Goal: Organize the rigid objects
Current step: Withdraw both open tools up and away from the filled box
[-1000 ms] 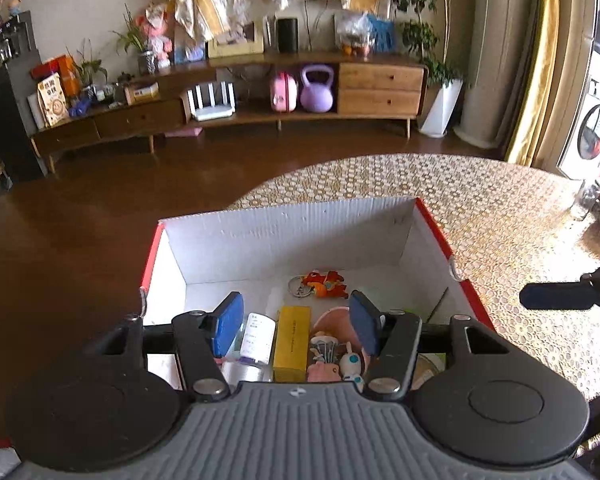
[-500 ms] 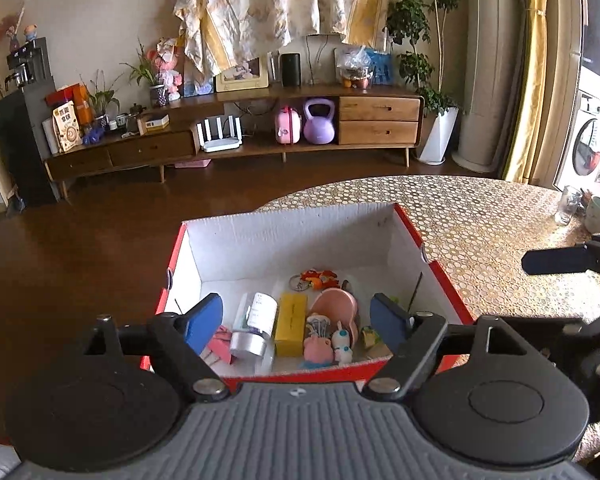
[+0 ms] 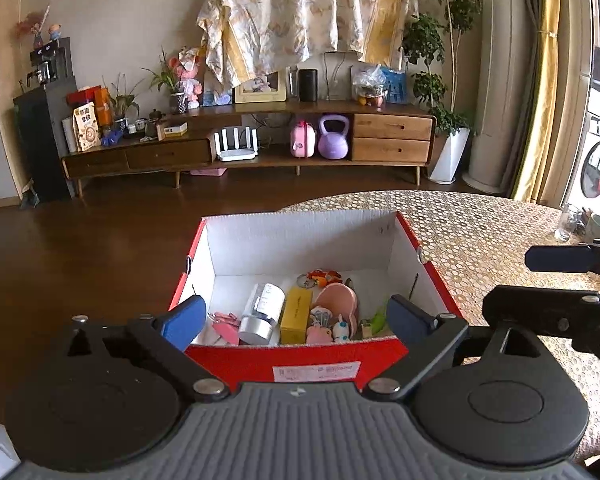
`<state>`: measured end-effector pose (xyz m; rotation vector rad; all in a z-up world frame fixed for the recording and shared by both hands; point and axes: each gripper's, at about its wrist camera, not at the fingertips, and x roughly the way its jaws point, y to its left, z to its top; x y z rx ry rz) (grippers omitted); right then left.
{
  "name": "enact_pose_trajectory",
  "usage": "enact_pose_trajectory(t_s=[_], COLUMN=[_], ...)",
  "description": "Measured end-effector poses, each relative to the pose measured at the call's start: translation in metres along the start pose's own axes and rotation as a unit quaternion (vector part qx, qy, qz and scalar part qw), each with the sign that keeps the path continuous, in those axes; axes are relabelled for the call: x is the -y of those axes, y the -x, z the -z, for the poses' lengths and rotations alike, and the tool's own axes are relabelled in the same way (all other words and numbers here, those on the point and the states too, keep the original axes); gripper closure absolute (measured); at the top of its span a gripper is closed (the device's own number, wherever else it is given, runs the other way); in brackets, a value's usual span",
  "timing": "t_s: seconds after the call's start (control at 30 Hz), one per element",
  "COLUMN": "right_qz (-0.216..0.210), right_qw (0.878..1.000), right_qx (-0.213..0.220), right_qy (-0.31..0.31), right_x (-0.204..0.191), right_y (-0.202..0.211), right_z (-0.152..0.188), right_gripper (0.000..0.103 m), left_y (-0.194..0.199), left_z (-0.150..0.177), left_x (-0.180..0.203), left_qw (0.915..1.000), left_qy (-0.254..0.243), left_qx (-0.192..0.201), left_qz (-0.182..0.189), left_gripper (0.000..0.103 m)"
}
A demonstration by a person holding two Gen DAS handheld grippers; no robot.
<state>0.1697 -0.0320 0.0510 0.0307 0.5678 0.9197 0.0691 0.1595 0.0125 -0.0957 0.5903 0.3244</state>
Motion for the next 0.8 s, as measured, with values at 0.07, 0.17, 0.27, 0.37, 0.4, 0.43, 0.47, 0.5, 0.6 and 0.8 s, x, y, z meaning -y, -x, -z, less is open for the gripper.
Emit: enact_pose_trajectory(t_s=[0.07,0.17,0.27,0.37,0.4,0.43,0.47,0.5,0.6,0.8], right_qz=[-0.002,-0.004,-0.004,-0.004,-0.004,-0.005,-0.005,-0.005,-0.004,0.004], right_qw=[1.000,1.000,1.000,1.000,1.000,1.000,1.000,1.000,1.000,1.000], right_qx=[0.000,-0.001,-0.001,-0.001,-0.002,-0.002,-0.003,-0.004,-0.004,-0.004], right_qy=[-0.004,-0.007,-0.005,-0.003,-0.004,-0.005,-0.006,-0.006,-0.006,-0.017], right_x=[-0.001,-0.001,-0.003,-0.003,-0.003,-0.003,-0.003,-0.003,-0.003,0.006], right_y=[0.001,0.001,0.001,0.001,0.001,0.001,0.001,0.002,0.002,0.005], right_z=[0.002,0.003,0.003,0.005,0.005,0.005,0.007,0.008,0.009,0.015], right_gripper=[0.000,0.000,0.000,0.000,0.000,0.000,0.000,0.000,0.000,0.000], left_y=[0.003,0.007,0.009,0.012,0.013,0.013,0.013,0.013,0.013,0.012], left_z=[0.002,0.007,0.011,0.013,0.014,0.014,0.014,0.015,0.015,0.015], left_x=[0.000,0.001,0.001,0.001,0.001,0.000,0.000,0.001,0.000,0.002], left_qw=[1.0000,1.0000,1.0000,1.0000,1.0000,1.0000,1.0000,1.0000,0.9999,0.9999], left_qy=[-0.002,-0.005,-0.002,0.002,0.003,0.004,0.004,0.005,0.008,0.011], left_qx=[0.002,-0.001,-0.004,-0.006,-0.006,-0.006,-0.006,-0.006,-0.007,-0.011], left_qz=[-0.002,-0.004,0.000,0.004,0.003,0.002,0.003,0.002,0.001,-0.002], left_gripper=[0.005,0.005,0.005,0.005,0.005,0.005,0.005,0.005,0.005,0.005])
